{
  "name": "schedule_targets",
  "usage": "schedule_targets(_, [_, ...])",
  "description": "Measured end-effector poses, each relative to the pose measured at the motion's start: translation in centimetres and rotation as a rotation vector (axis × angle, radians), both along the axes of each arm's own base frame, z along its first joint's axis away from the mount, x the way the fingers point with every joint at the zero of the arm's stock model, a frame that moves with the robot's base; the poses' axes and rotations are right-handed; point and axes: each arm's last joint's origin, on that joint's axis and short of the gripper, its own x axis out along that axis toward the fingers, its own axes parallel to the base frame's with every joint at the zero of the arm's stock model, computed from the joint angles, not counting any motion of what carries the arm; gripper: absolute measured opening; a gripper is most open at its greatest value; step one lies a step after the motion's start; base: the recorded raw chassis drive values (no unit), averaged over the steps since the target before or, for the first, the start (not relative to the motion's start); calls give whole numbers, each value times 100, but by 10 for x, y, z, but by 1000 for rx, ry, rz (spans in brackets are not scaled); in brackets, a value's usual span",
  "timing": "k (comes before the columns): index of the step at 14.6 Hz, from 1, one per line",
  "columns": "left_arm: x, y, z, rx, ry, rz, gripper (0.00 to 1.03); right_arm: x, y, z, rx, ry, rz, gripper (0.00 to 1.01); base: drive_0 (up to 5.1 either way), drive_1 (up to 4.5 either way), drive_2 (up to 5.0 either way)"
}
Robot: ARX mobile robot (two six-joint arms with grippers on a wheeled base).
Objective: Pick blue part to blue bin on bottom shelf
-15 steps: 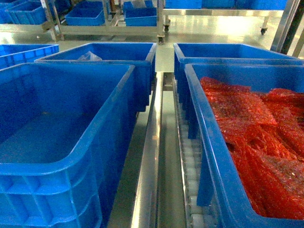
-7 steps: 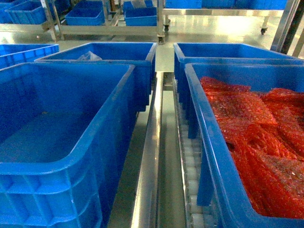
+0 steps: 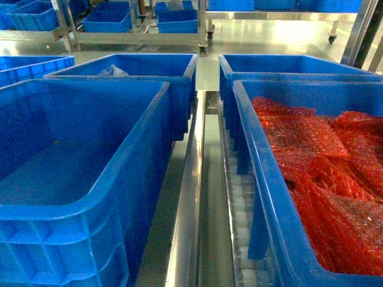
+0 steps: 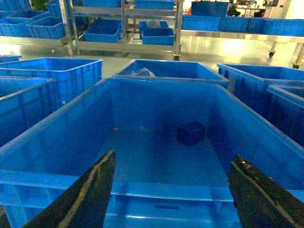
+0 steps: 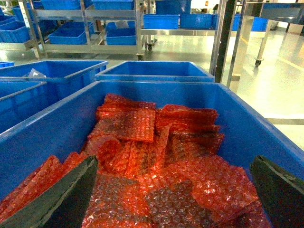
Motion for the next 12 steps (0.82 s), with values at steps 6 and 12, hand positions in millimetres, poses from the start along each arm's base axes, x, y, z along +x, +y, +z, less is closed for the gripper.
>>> schedule_targets(6, [0, 0, 0, 1, 0, 0, 98, 0, 0, 0, 0, 0, 0, 98, 0, 0, 0])
schedule_targets(12, [0, 0, 0, 1, 0, 0, 98, 0, 0, 0, 0, 0, 0, 98, 0, 0, 0])
